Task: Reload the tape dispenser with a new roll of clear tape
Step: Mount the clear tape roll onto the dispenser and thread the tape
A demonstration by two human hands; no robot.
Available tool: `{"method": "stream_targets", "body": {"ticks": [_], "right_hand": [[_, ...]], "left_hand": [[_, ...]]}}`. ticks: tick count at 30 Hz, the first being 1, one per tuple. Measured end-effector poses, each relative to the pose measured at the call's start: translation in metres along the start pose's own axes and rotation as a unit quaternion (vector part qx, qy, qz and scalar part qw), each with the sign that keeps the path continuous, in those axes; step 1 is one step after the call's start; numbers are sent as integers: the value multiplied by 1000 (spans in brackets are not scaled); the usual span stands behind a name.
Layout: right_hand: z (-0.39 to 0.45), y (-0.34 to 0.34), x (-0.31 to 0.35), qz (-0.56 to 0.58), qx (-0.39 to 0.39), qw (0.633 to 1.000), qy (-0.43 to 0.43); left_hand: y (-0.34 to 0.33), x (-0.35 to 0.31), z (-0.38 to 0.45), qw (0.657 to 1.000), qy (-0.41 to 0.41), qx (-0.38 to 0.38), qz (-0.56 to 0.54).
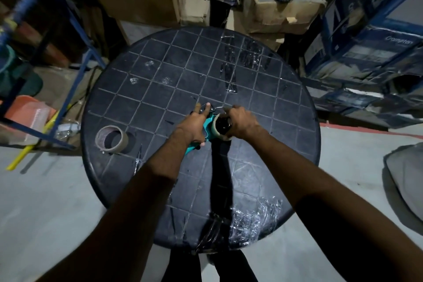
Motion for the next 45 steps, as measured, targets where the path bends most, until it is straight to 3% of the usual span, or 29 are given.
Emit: {"method": "stream_targets", "body": {"ticks": [17, 45], "right_hand": [[4, -9, 8, -45, 46, 996, 61], [13, -20, 13, -73, 55, 995, 30]], "left_hand": [[4, -6, -6, 1000, 9, 12, -3], [1, -2, 9, 1000, -23, 2, 11]]}}
Point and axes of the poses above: each hand's wrist, its own z-axis towards the middle knuckle, its own y-axis out of the back of the hand, x = y × z, the point moved 8 cm from there along z, towards the middle knuckle, and after that the axes turned 9 degrees about y, right-handed, at the moved point
